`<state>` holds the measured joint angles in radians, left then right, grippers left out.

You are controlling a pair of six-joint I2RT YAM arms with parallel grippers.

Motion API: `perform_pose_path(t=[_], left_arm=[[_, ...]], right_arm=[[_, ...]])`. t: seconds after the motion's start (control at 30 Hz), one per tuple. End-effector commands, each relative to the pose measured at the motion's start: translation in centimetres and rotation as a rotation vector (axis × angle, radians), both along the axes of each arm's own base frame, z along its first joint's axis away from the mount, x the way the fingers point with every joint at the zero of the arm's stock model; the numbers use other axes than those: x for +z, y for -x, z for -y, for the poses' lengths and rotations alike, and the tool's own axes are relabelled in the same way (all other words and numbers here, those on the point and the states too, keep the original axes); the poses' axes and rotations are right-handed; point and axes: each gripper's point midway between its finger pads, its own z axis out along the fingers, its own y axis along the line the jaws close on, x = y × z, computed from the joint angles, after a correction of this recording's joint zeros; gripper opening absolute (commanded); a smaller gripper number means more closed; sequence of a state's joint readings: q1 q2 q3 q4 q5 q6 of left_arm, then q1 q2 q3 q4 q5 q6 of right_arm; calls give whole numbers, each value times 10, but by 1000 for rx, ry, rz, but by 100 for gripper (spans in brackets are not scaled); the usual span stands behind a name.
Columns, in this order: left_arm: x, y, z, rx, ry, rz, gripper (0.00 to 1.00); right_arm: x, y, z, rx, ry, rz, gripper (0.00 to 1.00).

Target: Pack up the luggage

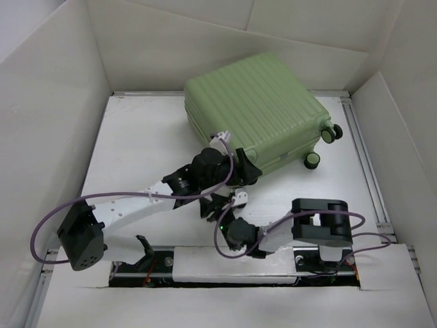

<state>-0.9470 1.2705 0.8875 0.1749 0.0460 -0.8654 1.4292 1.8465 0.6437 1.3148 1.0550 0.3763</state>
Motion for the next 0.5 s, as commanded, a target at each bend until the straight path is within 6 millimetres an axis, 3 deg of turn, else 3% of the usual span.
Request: perform_pose_path(t=[0.0,0.1,0.17,0.2,0.23,0.3,0.33,0.37,0.4,0.43,0.47], left_arm=[[162,33,23,-142,352,276,76],[173,21,-10,-56,253,355,90],[167,8,-37,46,180,366,90],[177,11,-58,94,174,409,90],[175,1,-78,195,145,421,90],[141,-1,-111,297,50,402,85],[150,4,-118,303,75,415,84],[139,2,-126,334,53,409,77],[109,3,-128,328,10,380,70],[97,8,-129,311,2,373,66],[81,10,-124,291,2,340,64]], right_arm=[[38,58,-33,236,-66,35,58],[15,79,-16,253,5,-35,67],[5,87,-11,261,52,-79,74],[-8,94,-4,270,164,-112,75],[-11,98,-1,261,163,-148,75],[-15,110,6,261,240,-199,77],[-16,110,11,248,258,-228,79],[-16,115,15,247,283,-248,80],[-8,115,14,241,290,-258,80],[-15,114,32,219,390,-271,80],[-14,118,36,200,357,-322,82]])
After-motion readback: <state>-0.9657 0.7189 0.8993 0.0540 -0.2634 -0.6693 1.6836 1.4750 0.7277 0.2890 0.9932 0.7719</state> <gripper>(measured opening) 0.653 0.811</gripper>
